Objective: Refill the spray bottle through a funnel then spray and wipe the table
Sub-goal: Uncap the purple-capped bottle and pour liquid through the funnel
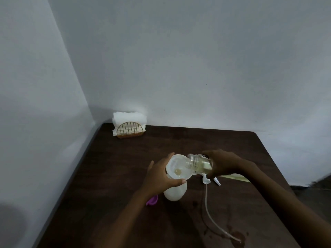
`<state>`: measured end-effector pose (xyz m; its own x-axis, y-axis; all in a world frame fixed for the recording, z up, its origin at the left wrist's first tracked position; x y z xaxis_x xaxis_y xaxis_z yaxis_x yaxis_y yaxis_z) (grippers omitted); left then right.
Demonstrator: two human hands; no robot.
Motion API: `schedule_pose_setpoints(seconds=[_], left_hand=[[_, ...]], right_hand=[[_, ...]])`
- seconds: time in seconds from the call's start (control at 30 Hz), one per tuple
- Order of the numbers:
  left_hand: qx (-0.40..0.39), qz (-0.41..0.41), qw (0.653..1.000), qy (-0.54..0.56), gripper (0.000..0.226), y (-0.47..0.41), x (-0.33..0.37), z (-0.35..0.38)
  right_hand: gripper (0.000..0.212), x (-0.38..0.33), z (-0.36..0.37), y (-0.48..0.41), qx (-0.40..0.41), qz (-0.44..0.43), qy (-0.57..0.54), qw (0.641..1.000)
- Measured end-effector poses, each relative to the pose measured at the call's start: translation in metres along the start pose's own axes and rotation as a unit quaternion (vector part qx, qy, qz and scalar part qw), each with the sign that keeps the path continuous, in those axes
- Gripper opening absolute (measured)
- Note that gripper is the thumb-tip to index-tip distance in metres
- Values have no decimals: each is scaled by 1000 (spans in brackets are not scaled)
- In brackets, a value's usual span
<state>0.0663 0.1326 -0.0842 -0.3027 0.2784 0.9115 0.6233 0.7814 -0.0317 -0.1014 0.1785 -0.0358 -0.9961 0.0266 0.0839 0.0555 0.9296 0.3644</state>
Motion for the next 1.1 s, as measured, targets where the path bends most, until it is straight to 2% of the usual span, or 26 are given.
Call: schedule_pose_setpoints(seconds=[0.8,1.1], left_hand=[[-1,-5,1000,0,97,-1,3,-1],[2,-4,1000,1,88,1,7,-3]], right_hand=[[55,2,-2,-1,-2,-2,8,1000],[57,3,-4,-2,-1,0,8,1000]])
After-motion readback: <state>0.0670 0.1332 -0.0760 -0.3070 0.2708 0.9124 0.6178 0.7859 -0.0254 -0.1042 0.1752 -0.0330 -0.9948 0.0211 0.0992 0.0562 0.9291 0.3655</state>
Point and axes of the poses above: each hand's wrist, its own y-axis away from the middle knuckle, its own z-axis out of the palm, x = y × z, the point moved 9 cm from there along -y, towards the middle knuckle, and after that the axes turned 14 degrees about y, right-handed, at the moved point
